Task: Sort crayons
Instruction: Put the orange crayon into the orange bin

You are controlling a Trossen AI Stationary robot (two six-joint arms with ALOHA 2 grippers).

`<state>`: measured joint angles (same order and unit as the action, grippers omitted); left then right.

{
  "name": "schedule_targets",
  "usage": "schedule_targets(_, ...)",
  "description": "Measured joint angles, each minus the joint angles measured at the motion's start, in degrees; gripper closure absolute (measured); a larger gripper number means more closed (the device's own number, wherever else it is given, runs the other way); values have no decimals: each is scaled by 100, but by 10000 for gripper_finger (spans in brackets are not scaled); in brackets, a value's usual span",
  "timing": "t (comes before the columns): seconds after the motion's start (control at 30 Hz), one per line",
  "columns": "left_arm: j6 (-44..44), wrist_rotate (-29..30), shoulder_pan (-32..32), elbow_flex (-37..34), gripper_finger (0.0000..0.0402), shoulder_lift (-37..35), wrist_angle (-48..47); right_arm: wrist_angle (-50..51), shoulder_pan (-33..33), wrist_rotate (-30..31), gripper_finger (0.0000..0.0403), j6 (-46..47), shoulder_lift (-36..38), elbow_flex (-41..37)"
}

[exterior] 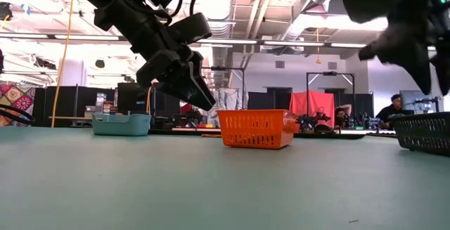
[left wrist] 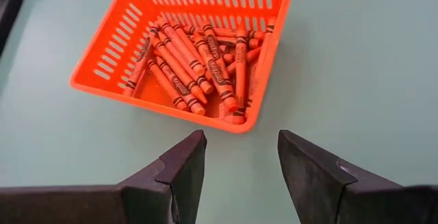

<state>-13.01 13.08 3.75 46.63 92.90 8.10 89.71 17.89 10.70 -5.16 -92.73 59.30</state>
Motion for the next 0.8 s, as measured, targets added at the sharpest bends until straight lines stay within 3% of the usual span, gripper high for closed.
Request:
schedule_targets(0.23, -239, 296, -126, 0, 228, 0, 0, -817, -128, -2, 311, 1213, 827, 238)
schedule_targets(0.5, -584, 365, -738, 223, 228, 0, -22, -2825, -166, 342, 311, 1368, 1654, 240)
schedule_targets(0.8, -1394, -757, -2212, 1197, 244, 0, -1313, -3735, -179, 461, 311, 929, 1738, 235)
